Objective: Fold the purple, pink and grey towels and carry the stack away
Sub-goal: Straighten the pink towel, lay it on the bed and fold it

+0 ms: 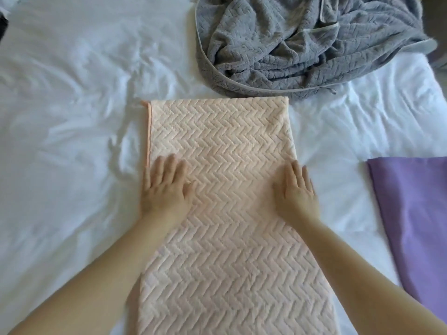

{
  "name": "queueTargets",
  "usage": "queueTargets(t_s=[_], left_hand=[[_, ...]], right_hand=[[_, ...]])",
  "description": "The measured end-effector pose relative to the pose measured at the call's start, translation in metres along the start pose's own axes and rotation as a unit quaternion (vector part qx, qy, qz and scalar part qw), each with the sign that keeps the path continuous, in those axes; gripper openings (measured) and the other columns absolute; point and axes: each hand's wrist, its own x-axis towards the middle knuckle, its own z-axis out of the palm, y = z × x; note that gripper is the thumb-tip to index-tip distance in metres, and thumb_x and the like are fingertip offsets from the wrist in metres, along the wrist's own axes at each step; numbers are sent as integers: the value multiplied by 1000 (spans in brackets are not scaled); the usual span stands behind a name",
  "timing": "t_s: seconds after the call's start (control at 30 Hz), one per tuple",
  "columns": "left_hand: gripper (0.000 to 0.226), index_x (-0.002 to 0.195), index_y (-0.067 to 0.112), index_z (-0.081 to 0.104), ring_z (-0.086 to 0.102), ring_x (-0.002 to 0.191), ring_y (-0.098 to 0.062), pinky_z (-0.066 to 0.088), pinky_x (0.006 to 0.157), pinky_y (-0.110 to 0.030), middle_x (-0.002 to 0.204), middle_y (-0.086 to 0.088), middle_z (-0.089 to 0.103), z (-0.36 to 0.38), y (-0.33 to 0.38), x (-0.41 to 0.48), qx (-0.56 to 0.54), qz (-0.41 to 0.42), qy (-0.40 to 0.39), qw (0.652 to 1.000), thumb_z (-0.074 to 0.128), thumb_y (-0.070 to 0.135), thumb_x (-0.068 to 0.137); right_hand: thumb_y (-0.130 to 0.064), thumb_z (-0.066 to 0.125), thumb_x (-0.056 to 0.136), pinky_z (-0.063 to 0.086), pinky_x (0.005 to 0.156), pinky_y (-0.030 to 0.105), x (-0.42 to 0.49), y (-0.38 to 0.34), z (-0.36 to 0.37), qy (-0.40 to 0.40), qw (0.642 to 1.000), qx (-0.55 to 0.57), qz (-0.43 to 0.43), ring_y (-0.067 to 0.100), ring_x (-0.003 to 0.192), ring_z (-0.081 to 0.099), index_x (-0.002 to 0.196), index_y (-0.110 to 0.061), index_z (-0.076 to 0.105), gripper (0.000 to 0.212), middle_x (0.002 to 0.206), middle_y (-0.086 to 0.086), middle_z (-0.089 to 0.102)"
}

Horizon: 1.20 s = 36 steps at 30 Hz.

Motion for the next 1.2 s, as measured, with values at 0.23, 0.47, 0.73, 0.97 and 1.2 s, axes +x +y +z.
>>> queueTargets(t_s=[0.23, 0.47, 0.73, 0.97, 1.2], left_hand=[[62, 150, 37, -8, -10, 148, -19, -8, 118, -44, 161, 7, -6, 26, 22, -139, -6, 134, 5, 991, -5, 60, 92], [62, 149, 29, 27, 10, 148, -18, 8, 117, -45, 159, 6, 17, 48, 4, -223, -87, 8, 29, 996, 21, 55, 93], [49, 145, 10, 38, 42, 128, -39, 33, 104, -46, 157, -8, 25, 82, 5, -352, -183, -46, 70, 980, 42, 26, 99], [40, 135, 13, 51, 31, 136, -17, 22, 102, -10, 149, -9, 27, 99, 2, -414, -393, -51, 99, 913, 49, 6, 95], [8, 91, 18, 70, 43, 98, 9, 32, 88, -1, 131, -9, 32, 74, -15, -442, -444, -60, 123, 886, 68, 13, 86]], right_hand=[[-63, 3, 94, -14, 117, 31, -136, -6, 37, -53, 985, -41, -157, 3, 141, -26, 148, -38, -13, 62, 157, -19, -15], [-64, 4, 91, -11, 117, 30, -198, 54, 47, -22, 995, -54, -78, 1, 141, -19, 151, -34, -2, 67, 157, -20, -6], [-51, 37, 95, 23, 112, 40, -320, 103, 60, 25, 995, 84, -36, 23, 141, 22, 150, -35, 13, 62, 158, -16, 10], [-21, 61, 88, 37, 83, 29, -381, 127, 77, 43, 952, 304, 17, 18, 89, 48, 141, -40, 29, 65, 135, 7, 32], [-21, 63, 88, 45, 67, 23, -395, 143, 44, 9, 951, 308, 26, 11, 79, 54, 94, -27, 58, 10, 119, 12, 47]])
